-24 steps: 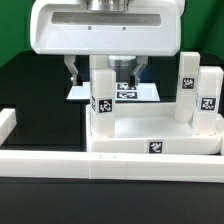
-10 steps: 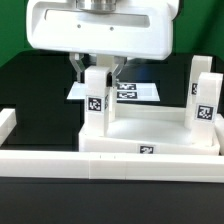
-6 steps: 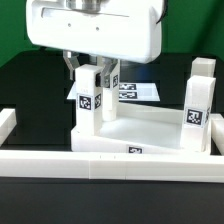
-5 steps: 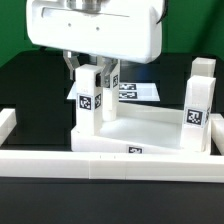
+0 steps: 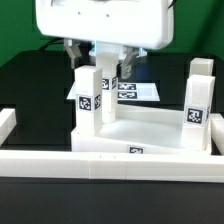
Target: Assemble desk
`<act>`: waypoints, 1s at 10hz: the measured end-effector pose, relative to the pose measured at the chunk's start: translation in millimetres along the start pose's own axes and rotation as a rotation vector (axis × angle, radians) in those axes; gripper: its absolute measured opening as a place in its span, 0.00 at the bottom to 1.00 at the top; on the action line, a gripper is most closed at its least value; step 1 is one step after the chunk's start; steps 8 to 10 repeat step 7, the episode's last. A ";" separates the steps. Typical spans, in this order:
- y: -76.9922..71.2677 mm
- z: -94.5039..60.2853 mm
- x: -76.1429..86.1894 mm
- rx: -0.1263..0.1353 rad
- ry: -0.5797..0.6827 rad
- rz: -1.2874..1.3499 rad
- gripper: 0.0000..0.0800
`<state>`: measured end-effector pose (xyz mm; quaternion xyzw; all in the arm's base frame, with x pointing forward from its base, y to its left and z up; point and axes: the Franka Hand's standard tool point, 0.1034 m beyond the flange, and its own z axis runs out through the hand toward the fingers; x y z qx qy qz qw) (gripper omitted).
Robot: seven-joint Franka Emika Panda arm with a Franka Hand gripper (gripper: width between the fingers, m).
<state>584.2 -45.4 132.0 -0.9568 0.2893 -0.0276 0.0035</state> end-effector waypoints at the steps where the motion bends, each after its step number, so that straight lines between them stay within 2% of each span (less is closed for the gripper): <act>1: -11.6 -5.6 -5.6 0.009 0.000 0.017 0.81; 2: -17.3 -5.4 -8.8 0.010 0.000 0.013 0.81; 10: -13.8 -2.4 -7.7 0.005 -0.002 0.013 0.81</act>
Offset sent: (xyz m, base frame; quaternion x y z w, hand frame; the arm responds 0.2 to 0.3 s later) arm 0.0000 0.0000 0.0000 0.0000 0.0000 0.0000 1.0000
